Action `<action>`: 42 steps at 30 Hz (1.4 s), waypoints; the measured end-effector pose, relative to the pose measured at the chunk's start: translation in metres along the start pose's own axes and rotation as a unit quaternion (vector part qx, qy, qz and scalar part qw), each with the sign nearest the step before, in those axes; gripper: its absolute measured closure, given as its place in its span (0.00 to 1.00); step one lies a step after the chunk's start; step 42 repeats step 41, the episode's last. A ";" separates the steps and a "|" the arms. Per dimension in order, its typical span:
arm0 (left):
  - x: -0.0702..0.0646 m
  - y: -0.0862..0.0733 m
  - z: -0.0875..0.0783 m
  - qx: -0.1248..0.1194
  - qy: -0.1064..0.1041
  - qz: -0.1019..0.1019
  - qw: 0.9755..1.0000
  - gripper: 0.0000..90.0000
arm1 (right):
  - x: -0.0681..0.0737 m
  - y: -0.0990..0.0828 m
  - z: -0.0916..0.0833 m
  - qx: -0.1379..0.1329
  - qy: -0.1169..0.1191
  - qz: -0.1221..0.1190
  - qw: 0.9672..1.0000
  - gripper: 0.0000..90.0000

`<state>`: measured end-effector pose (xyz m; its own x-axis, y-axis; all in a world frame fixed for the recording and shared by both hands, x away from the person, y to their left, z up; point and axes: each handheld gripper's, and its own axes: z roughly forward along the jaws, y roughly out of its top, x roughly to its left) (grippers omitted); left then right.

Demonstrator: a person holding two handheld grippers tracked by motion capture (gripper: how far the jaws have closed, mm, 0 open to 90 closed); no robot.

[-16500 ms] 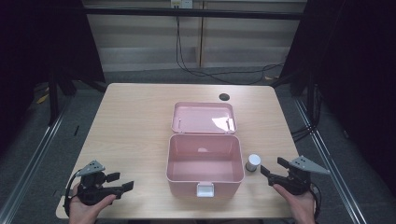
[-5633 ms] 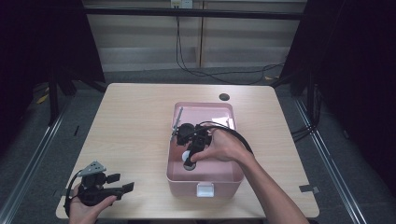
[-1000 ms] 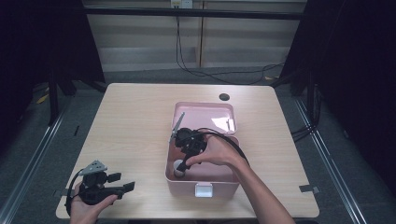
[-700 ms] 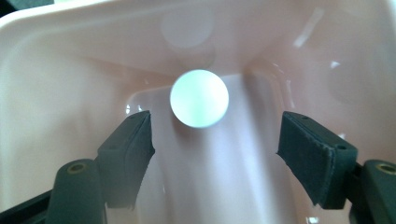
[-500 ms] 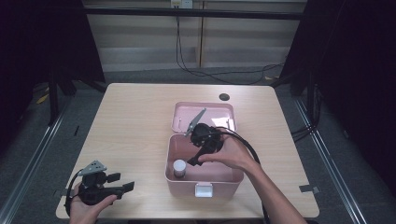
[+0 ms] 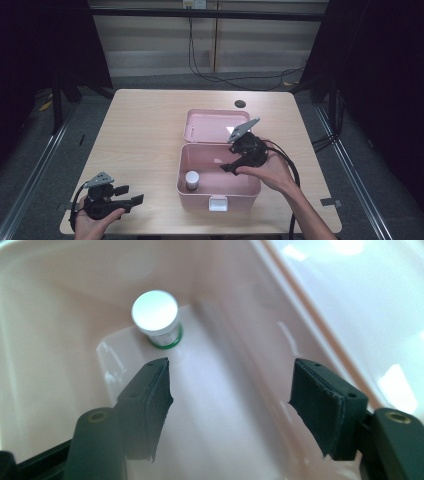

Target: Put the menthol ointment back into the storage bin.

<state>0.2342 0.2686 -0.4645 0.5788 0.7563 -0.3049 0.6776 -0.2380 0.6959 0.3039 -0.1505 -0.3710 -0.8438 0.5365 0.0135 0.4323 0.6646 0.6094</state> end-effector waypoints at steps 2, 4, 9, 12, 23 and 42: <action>0.000 0.000 0.000 0.000 0.000 0.001 1.000 0.30 | -0.002 -0.007 -0.009 -0.014 -0.014 0.009 1.000 0.36; 0.000 0.000 0.000 -0.002 0.000 -0.001 1.000 0.30 | -0.003 -0.011 -0.014 -0.025 -0.018 0.017 0.999 0.36; 0.000 0.000 0.000 0.001 0.000 0.002 1.000 0.30 | -0.010 -0.035 -0.041 -0.078 -0.038 0.052 0.995 0.33; -0.001 0.000 0.000 0.000 0.001 0.001 1.000 0.29 | -0.010 -0.048 -0.050 -0.093 -0.057 0.062 0.992 0.33; 0.002 0.000 0.001 0.002 0.008 -0.010 1.000 0.34 | -0.011 -0.101 -0.070 -0.154 -0.109 0.127 0.974 0.35; 0.002 -0.001 0.000 0.001 0.006 -0.006 1.000 0.30 | -0.017 -0.166 -0.065 -0.178 -0.167 0.216 0.945 0.27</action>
